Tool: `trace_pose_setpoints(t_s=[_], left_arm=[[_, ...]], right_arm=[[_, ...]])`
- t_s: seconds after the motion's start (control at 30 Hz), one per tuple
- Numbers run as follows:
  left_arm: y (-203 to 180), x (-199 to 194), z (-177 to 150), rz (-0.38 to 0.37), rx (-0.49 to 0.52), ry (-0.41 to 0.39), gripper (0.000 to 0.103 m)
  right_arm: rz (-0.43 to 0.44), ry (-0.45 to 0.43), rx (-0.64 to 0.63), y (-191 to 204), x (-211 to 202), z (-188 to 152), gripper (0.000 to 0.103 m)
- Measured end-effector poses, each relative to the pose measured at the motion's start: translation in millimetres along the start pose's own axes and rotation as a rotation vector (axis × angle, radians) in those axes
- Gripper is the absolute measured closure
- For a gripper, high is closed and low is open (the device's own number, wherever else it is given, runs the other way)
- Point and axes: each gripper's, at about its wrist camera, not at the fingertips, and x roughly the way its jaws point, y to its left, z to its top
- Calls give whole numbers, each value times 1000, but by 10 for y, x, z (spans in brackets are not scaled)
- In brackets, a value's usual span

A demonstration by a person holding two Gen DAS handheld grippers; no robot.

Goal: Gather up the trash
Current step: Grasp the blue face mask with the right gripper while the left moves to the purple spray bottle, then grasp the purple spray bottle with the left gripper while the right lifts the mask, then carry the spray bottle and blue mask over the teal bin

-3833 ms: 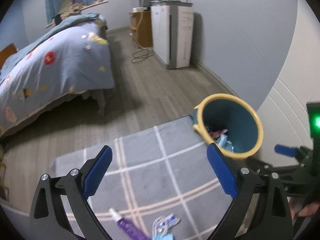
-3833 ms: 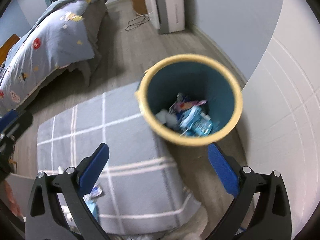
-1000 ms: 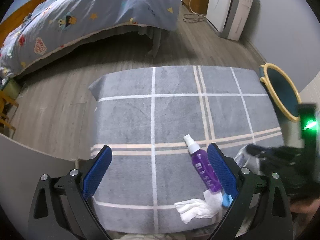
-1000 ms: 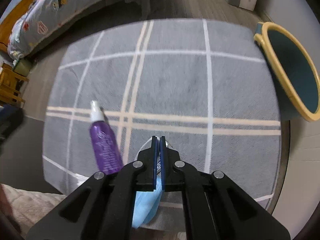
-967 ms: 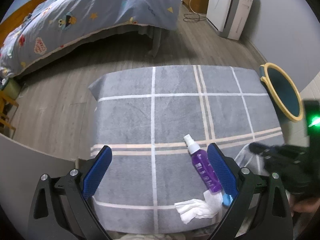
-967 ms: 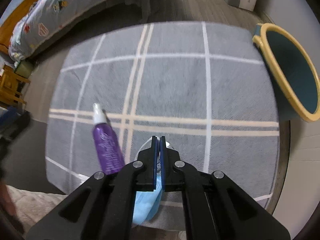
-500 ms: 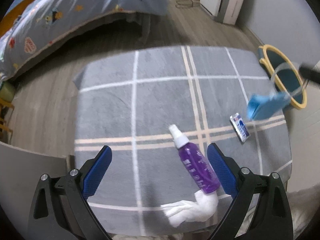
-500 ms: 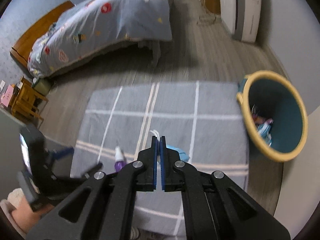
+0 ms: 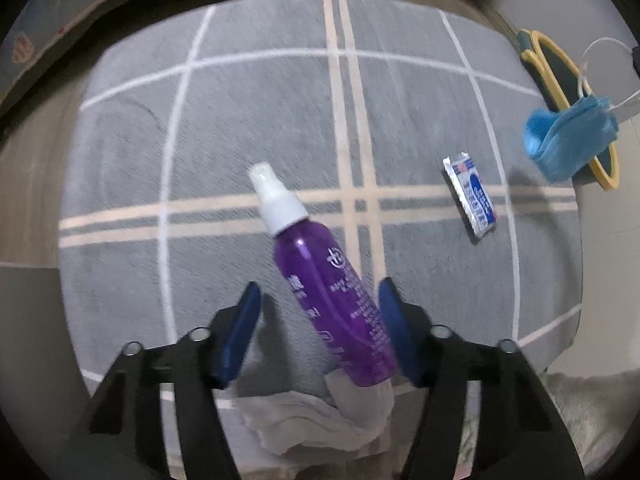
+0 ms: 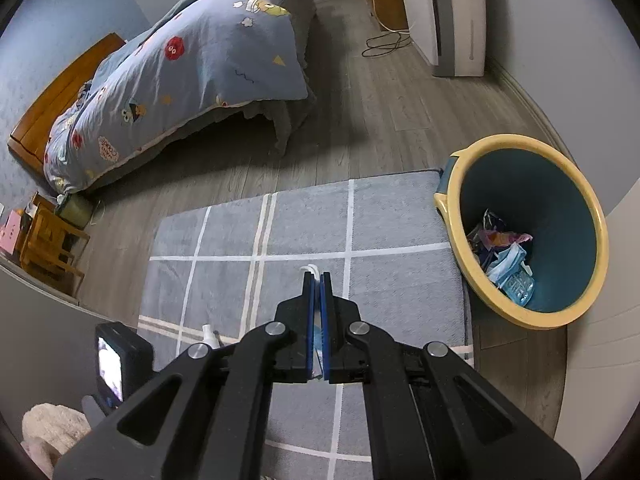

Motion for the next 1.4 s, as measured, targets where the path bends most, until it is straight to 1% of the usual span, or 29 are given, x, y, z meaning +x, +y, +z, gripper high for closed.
trace_pose_setpoints(t_s=[0.03, 0.07, 0.1, 0.2, 0.33, 0.43, 0.47, 0.6, 0.77, 0.83, 0.93, 1.07, 1.27, 1.33, 1.4], left_arm=[[-14, 16, -1, -12, 2, 5, 60], [-30, 8, -3, -4, 12, -3, 64], [-57, -16, 3, 5, 32, -20, 65], [-90, -127, 30, 8, 65, -72, 67], [-114, -333, 73, 31, 100, -146, 69], [-221, -511, 83, 80, 181, -218, 70], [-252, -565, 88, 85, 200, -236, 70], [-325, -738, 89, 42, 232, -282, 70], [-615, -852, 133, 66, 285, -324, 70], [-704, -910, 181, 71, 304, -340, 70], [-793, -981, 276, 57, 317, -361, 70], [-1037, -1099, 446, 56, 359, -401, 70], [-1546, -1125, 692, 38, 437, -431, 70], [-1709, -1099, 746, 25, 462, -434, 70], [-1917, -1056, 833, -3, 486, -429, 70]], right_arm=[[0, -3, -3, 4, -6, 2, 101], [0, -6, -5, 8, -14, 0, 101], [2, -12, -5, 7, -32, 5, 101], [10, -29, 6, -17, -84, 22, 101], [13, -45, 27, -76, -133, 47, 101], [9, -61, 48, -137, -177, 73, 101], [10, -66, 57, -163, -192, 86, 101], [21, -89, 96, -268, -266, 121, 101], [20, -115, 98, -368, -365, 157, 101], [26, -125, 118, -452, -404, 170, 101], [31, -142, 149, -605, -468, 184, 101], [30, -161, 186, -829, -553, 196, 101], [-11, -202, 259, -1281, -693, 206, 101], [-31, -212, 298, -1487, -720, 198, 101], [-61, -219, 344, -1711, -730, 183, 101]])
